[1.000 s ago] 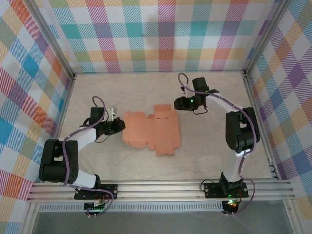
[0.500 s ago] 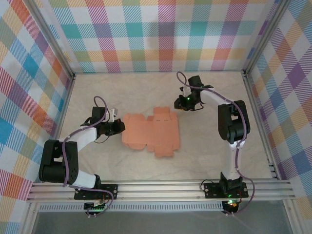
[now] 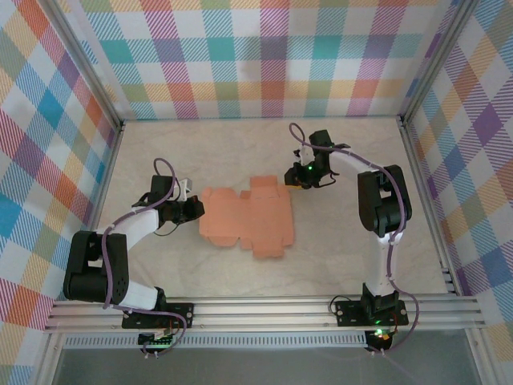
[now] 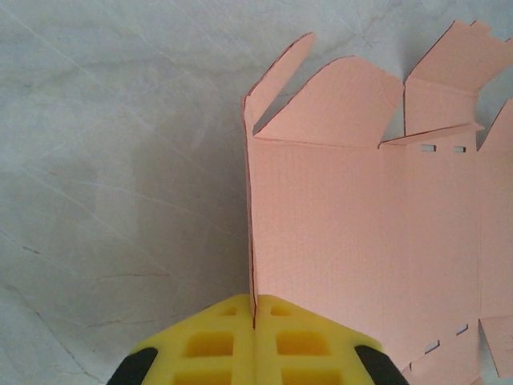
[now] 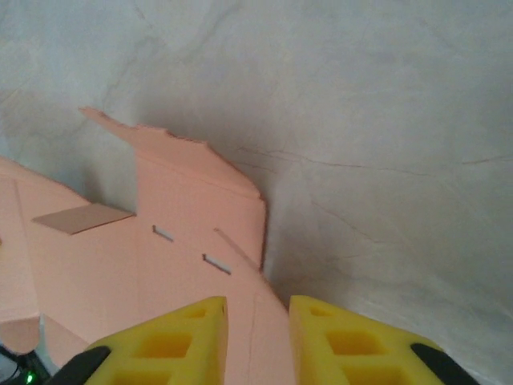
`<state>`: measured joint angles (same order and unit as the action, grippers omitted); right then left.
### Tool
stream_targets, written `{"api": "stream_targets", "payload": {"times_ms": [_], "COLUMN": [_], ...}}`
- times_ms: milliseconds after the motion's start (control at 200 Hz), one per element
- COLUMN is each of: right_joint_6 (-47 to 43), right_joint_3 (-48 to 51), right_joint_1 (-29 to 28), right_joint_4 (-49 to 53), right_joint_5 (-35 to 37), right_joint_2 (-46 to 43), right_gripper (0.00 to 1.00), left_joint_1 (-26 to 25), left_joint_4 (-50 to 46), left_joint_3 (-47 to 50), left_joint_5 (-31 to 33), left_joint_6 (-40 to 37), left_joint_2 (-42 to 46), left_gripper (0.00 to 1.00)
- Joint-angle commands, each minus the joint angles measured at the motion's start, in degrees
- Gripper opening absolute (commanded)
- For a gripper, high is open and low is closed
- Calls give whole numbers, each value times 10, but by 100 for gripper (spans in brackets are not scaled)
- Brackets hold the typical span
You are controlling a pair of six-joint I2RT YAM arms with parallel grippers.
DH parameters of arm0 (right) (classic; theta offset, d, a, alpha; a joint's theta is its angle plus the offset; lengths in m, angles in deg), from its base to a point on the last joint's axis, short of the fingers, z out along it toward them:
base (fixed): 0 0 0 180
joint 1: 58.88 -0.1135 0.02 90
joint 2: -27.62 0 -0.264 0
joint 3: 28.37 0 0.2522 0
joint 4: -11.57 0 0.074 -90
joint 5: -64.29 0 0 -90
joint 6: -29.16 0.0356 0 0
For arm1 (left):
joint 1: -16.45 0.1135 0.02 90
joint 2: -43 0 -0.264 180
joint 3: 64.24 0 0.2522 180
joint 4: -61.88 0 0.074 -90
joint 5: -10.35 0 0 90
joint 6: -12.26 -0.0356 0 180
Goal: Fold the paper box
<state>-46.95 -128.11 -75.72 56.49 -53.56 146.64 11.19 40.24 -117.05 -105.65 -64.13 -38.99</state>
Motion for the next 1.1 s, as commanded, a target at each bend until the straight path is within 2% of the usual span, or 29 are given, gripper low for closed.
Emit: {"api": "stream_targets", "payload": {"times_ms": [0, 115, 295, 485, 725, 1095], "right_joint_6": [19, 13, 15, 2, -7, -43], "right_joint_3": [8, -33, -64, -74, -52, -11], "right_joint_1": [3, 3, 3, 3, 2, -1], "right_joint_4": [-46, -19, -4, 7, -2, 34], "right_joint_5": [60, 61, -3, -55, -109, -114], "right_joint_2": [-37, -6, 39, 56, 40, 1], "right_gripper": [28, 28, 21, 20, 17, 13], "left_joint_1": [-7, -7, -7, -7, -7, -7], "left_joint_4": [-14, -13, -15, -10, -12, -18], "left_joint_3": [-12, -12, -14, -11, -9, -8], "left_joint_5": [-4, -5, -4, -4, 2, 24], "left_joint_6": [-13, -14, -15, -13, -8, 1], "left_joint_2": [8, 9, 9, 7, 10, 19], "left_gripper": [0, 0, 0, 0, 0, 0]}}
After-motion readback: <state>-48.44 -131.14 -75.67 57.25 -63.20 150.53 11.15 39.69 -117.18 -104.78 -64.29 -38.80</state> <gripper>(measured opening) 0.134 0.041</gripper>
